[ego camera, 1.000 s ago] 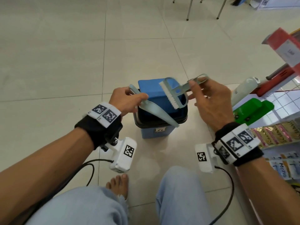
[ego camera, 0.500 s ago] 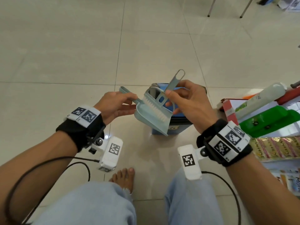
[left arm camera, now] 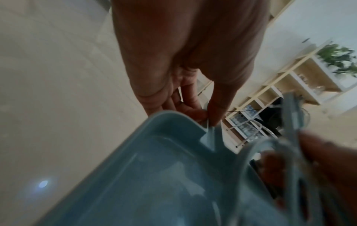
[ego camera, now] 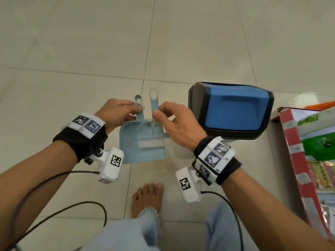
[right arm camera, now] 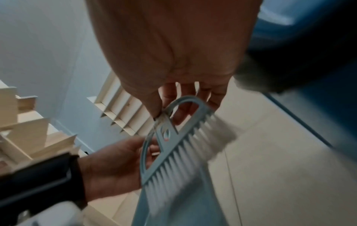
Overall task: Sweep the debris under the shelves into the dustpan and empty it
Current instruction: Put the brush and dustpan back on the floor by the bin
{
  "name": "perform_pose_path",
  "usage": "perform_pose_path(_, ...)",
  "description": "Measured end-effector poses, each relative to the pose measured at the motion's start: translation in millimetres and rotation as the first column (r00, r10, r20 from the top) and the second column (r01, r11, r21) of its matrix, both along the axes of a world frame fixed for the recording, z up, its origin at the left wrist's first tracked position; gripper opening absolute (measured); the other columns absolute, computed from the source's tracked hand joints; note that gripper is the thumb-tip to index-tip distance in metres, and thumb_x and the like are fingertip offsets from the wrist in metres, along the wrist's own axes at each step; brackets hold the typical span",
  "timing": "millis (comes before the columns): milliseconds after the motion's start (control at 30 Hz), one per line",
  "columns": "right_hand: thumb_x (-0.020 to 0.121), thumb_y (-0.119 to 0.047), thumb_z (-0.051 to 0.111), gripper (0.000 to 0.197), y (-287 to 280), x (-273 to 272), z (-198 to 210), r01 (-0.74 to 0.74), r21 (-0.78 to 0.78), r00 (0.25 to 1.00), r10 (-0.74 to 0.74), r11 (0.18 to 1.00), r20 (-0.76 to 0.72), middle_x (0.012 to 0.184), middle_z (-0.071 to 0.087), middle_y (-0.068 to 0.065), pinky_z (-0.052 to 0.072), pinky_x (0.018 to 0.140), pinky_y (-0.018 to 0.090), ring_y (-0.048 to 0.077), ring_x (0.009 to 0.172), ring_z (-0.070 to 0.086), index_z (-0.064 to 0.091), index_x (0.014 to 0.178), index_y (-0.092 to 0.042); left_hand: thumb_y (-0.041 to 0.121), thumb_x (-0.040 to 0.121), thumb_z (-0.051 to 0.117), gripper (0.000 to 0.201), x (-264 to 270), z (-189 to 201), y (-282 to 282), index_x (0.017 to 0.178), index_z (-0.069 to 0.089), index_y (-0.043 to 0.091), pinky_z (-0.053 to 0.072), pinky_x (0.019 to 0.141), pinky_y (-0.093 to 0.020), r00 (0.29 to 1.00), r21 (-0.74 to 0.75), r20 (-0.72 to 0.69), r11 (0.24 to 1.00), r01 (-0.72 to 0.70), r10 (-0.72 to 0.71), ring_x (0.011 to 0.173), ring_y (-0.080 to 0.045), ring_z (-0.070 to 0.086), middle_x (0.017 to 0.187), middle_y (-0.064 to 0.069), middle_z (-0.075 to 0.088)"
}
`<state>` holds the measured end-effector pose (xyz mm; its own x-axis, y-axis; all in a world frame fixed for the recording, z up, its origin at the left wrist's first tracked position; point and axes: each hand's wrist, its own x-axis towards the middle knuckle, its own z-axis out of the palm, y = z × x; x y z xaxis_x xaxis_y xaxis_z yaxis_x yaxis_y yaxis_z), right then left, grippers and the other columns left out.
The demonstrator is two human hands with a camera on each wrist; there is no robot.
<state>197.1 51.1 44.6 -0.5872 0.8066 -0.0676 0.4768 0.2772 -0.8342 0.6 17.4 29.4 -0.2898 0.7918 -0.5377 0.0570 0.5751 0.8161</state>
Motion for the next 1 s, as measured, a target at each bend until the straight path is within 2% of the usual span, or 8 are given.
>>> perform_pose_path(100,0.097,-0.035,0.056,0.019,0,-11,-50,0.089,-0.068,0.993,-0.083,0.994,0.085,0.096,0.06,-0.005,0.047,0.087,0.031,0.016,0.098,0.056,0.064,0.087,-0.021,0.015,0.088,0.072,0.027,2,-28,10,0.113,0.073,0.004,0.056,0.086,-0.033,0.999,-0.051,0.034,0.999,0.013,-0.011,0.085,-0.022,0.066,0.109,-0.013,0.073)
perform_pose_path(167,0.098,-0.035,0.054,0.018,7,-11,-78,0.183,-0.216,0.982,-0.167,0.959,0.092,0.102,0.064,-0.002,0.049,0.073,0.02,0.011,0.088,0.062,0.062,0.093,-0.02,0.016,0.087,0.074,0.028,5,-48,21,0.112,0.074,0.004,0.056,0.071,-0.025,0.999,-0.069,0.049,0.998,0.005,-0.002,0.074,-0.016,0.067,0.107,-0.012,0.074)
perform_pose_path(233,0.099,-0.033,0.052,0.015,14,-11,-100,0.268,-0.301,0.963,-0.242,0.915,0.123,0.092,0.064,-0.007,0.042,0.054,0.007,0.003,0.073,0.06,0.058,0.098,-0.02,0.015,0.087,0.074,0.025,9,-67,34,0.11,0.074,0.004,0.054,0.066,-0.023,0.999,-0.09,0.042,0.996,-0.013,0.017,0.071,-0.014,0.067,0.107,-0.014,0.074)
perform_pose_path(367,0.098,-0.03,0.053,0.008,28,-14,-132,0.417,-0.324,0.909,-0.381,0.849,0.172,0.089,0.064,-0.003,0.044,0.057,0.02,0.01,0.073,0.06,0.055,0.101,-0.022,0.014,0.086,0.074,0.004,17,-103,51,0.09,0.074,0.012,0.057,0.08,-0.029,0.993,-0.105,0.042,0.989,-0.103,0.108,0.08,-0.016,0.07,0.11,-0.014,0.074)
perform_pose_path(533,0.099,-0.022,0.054,0.023,41,-19,-162,0.553,-0.327,0.832,-0.526,0.766,0.175,0.1,0.061,0.001,0.04,0.053,0.008,0.011,0.078,0.056,0.057,0.117,-0.008,0.029,0.087,0.073,0.056,23,-135,57,0.137,0.058,0.008,0.046,0.108,-0.044,0.994,-0.23,-0.084,0.969,-0.087,0.069,0.128,-0.03,0.053,0.144,-0.012,0.055)
perform_pose_path(700,0.098,-0.017,0.055,0.023,50,-25,-185,0.63,-0.352,0.773,-0.603,0.693,0.197,0.108,0.068,0.011,0.045,0.063,0.019,0.012,0.076,0.06,0.058,0.117,-0.004,0.03,0.088,0.071,0.068,27,-160,46,0.149,0.043,0.016,0.042,0.111,-0.045,0.994,-0.271,-0.081,0.959,-0.087,0.067,0.134,-0.03,0.048,0.151,-0.011,0.047)
perform_pose_path(867,0.095,-0.018,0.059,0.021,56,-35,-192,0.615,-0.213,0.787,-0.572,0.759,0.233,0.112,0.066,0.013,0.052,0.086,0.036,0.026,0.103,0.062,0.065,0.109,-0.004,0.025,0.09,0.069,0.069,30,-164,41,0.15,0.039,0.012,0.044,0.109,-0.043,0.991,-0.246,-0.112,0.964,-0.1,0.074,0.132,-0.029,0.05,0.149,-0.013,0.048)
perform_pose_path(1000,0.098,-0.022,0.054,0.033,55,-38,-186,0.585,-0.155,0.784,-0.506,0.796,0.361,0.132,0.05,0.016,0.041,0.105,0.04,0.032,0.123,0.049,0.059,0.126,-0.006,0.022,0.092,0.065,0.07,34,-157,37,0.153,0.032,0.01,0.037,0.113,-0.034,0.996,-0.246,-0.087,0.969,-0.032,0.011,0.135,-0.027,0.048,0.15,-0.013,0.047)
